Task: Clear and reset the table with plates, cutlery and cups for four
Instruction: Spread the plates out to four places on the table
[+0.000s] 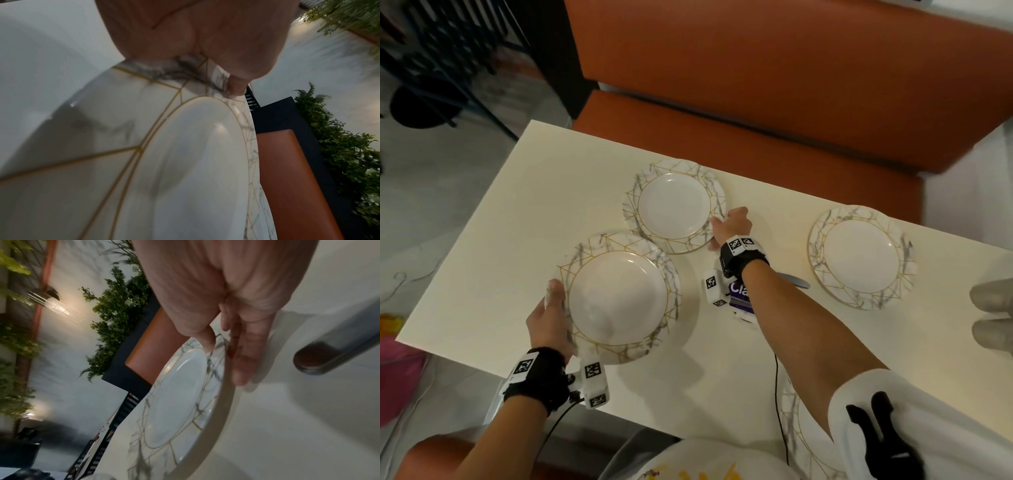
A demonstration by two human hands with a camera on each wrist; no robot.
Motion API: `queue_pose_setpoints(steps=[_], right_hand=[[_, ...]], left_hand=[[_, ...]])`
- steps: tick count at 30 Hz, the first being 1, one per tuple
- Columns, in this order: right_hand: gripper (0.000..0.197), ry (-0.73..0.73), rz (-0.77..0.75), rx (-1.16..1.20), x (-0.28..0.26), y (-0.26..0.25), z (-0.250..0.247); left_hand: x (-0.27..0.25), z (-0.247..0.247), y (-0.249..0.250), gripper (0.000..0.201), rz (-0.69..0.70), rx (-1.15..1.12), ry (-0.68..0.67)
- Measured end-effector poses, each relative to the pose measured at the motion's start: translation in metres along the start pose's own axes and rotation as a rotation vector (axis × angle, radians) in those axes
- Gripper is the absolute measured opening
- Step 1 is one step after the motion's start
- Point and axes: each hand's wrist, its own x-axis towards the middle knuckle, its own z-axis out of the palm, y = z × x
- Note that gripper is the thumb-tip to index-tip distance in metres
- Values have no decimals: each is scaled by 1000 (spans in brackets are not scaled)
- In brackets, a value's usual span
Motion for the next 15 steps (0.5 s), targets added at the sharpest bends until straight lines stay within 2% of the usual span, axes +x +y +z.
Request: queue_pose_setpoints(steps=[2, 4, 6, 8, 11, 15], right_hand=[[35, 73, -104, -126, -10, 3, 0], [26, 94, -247, -202, -27, 11, 2], [19, 6, -334, -191, -51, 25, 11], [23, -113, -381, -199, -75, 43, 21], [30, -217, -382, -229, -106, 70, 34], [31, -217, -304, -245, -136, 103, 43]], left_hand=[[0, -1, 0, 44, -1, 4, -18], [-1, -2, -1, 38, -8, 17, -47], [-2, -3, -1, 36, -24, 46, -69], [-1, -5, -3, 39, -24, 97, -98], [6, -11, -10, 47, -20, 181, -163], [26, -20, -21, 60, 16, 336, -228]])
